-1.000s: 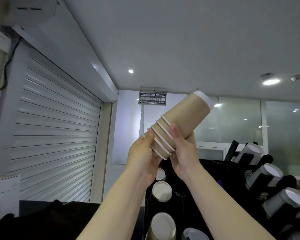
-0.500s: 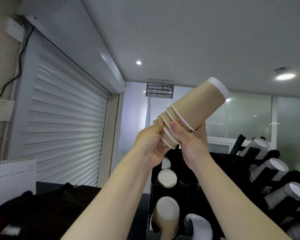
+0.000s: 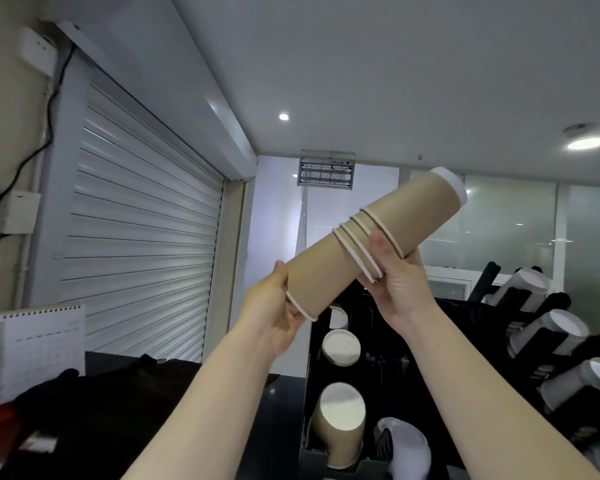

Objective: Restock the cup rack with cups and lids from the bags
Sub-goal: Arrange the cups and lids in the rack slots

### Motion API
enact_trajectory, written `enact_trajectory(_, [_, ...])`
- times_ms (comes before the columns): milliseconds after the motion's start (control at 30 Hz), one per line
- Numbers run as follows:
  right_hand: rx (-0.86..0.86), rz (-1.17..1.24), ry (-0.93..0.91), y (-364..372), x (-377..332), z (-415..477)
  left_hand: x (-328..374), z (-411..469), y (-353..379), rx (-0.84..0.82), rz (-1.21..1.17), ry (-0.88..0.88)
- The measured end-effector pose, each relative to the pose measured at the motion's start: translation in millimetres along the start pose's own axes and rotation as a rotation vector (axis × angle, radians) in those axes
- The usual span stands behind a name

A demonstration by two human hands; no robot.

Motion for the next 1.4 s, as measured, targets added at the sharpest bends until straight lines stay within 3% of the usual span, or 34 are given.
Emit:
enact_trajectory(200, [0.206,-0.084,0.012,-31,7,13,16,16,-51,0.135,-0.026,0.083])
enact_trajectory(333, [0.159,-0.263,0.04,-50,25,25,19,28,-81,0.197,-0.057,0.099])
enact_trajectory(500, [0.134,-0.292,0.105,-60,60,43,8,46,-93,0.197,-0.109,0.077])
enact_trajectory(633, [0.157,-0.45,0.047,-64,85,53,-13,63,-86,0.176,-0.126,0.026])
enact_trajectory(733, [0.064,-0.646,0.002,-64,93,64,-28,77,-85,0.157,-0.154,-0.003])
enact_trajectory(900, [-0.26,-0.974,0.113,-61,108,75,-37,100,-91,0.159,-0.182,-0.011])
enact_trajectory(1133, [-0.428,-1.147,0.185,-80,141,76,-41,126,-84,0.11,-0.243,-0.017])
enact_trajectory(1267, [-0.586,-1.098,0.314,-75,150,75,-43,130,-88,0.106,-0.25,-0.001])
enact_trajectory(1400, [-0.5,-0.92,0.267,-70,136,77,-42,131,-93,0.106,-0.252,-0.002])
Point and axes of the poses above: each hand's wrist, its own z-axis towards the middle knuckle, its own y-axis out of the palm, x = y × z, the point moved 7 cm from there along z, towards the middle knuckle, and after that the axes turned 10 degrees about -y, right-handed, at the moved point
